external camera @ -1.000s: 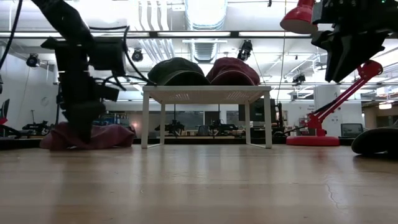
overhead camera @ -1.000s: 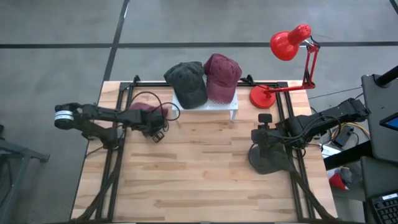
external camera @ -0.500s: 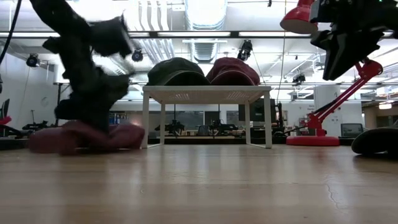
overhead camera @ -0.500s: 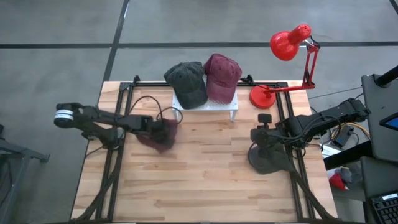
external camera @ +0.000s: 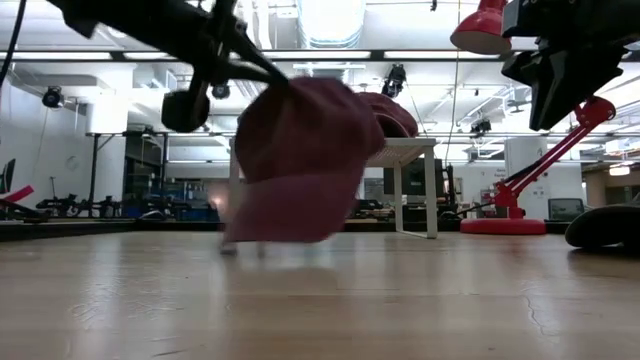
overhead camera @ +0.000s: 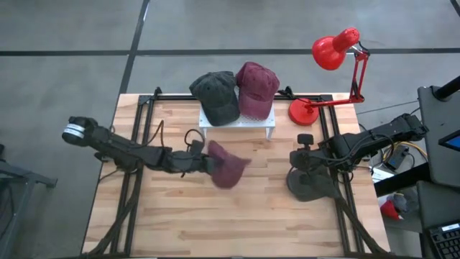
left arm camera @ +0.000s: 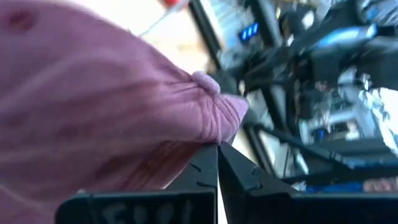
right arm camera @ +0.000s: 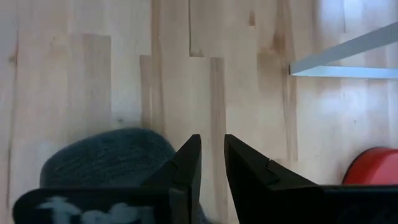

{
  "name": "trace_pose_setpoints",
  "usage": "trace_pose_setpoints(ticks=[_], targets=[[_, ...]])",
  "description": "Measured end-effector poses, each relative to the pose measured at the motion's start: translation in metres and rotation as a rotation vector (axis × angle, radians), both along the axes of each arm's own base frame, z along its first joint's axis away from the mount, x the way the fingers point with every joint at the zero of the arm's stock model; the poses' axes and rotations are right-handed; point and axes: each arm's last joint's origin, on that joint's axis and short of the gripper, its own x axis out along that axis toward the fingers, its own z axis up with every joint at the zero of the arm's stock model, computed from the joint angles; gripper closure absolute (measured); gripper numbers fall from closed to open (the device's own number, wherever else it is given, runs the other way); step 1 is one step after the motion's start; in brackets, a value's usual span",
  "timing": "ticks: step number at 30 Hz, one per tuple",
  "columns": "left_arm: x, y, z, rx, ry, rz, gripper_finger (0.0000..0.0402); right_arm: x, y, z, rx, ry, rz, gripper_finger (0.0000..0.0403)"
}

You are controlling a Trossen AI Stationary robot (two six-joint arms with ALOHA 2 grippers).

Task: Pick & Place hat
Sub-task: Stack the red cap on top of the red cap on the shelf

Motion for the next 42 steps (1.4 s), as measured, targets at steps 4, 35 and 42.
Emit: trace_pose_setpoints(ticks=[4,35,42], targets=[[-0.001,-0.009,0.005,0.031,-0.021,0.059,0.0397,0.0,0.0,0.0,-0.001,0.003,0.01,0.0334],[0.033,-0.062,-0.045,-0.066,0.17,-0.177,0.0271,0.023,0.031,0.012,0.427,-0.293,-0.139,0.0307],[0.013,-0.061,-0.004,0.158,0.1,-0.446,0.0254,0.027,0.055,0.007,0.561,-0.445,-0.079,0.0296]])
